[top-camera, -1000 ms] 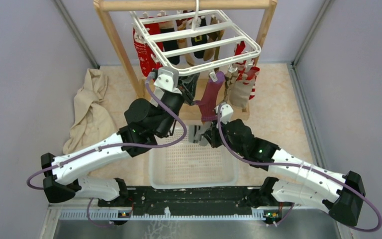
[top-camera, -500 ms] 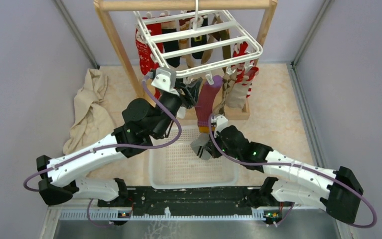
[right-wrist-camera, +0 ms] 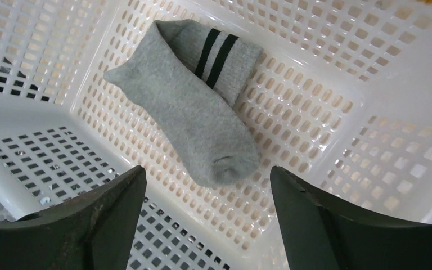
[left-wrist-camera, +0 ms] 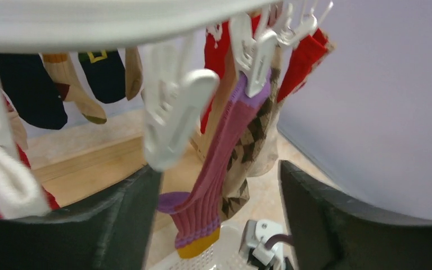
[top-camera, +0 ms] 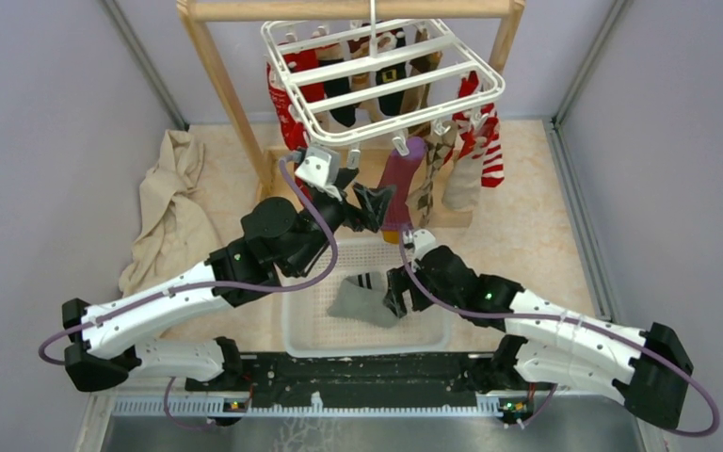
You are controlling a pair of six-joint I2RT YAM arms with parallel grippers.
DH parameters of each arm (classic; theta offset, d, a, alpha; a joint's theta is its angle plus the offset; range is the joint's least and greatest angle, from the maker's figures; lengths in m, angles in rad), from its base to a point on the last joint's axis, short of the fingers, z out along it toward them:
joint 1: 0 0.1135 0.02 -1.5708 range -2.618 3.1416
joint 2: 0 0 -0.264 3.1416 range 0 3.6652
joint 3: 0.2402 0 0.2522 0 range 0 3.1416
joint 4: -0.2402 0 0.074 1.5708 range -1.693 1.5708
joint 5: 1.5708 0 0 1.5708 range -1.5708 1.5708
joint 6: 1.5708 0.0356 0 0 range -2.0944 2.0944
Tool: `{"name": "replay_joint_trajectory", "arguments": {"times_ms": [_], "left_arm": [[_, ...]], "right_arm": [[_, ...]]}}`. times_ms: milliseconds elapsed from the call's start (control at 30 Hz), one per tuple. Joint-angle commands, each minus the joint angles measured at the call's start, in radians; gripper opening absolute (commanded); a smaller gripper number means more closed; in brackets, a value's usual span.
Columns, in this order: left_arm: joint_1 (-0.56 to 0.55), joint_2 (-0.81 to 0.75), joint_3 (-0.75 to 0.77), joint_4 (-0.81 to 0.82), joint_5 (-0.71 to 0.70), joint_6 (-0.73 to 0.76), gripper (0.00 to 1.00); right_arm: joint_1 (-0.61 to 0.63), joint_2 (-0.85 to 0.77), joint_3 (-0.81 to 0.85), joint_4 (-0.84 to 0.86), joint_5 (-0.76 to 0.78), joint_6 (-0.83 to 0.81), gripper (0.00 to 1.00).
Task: Remove the socks clipped to the hanger
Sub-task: Place the sock in the bin.
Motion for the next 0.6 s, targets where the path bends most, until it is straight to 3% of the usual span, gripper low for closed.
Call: {"name": "replay_joint_trajectory", "arguments": {"times_ms": [0, 100, 567], "left_arm": [[-0.037, -0.008, 0.009, -0.056, 0.036, -0.05, 0.95], [-0.095, 0.001, 0.013, -0.08, -0.007, -0.058, 0.99], [-0.412, 0.064, 0.115, -0.261, -0.217, -0.161, 0.99]], "right_arm": [[0.014, -0.096, 0.074, -0.081, -0.007, -0.021, 0.89], [0.014, -0.136, 0.103, -0.134, -0.028, -0.032, 0.93], [0.014, -0.249, 0.206, -0.261, -0.11, 0.052, 0.93]]}}
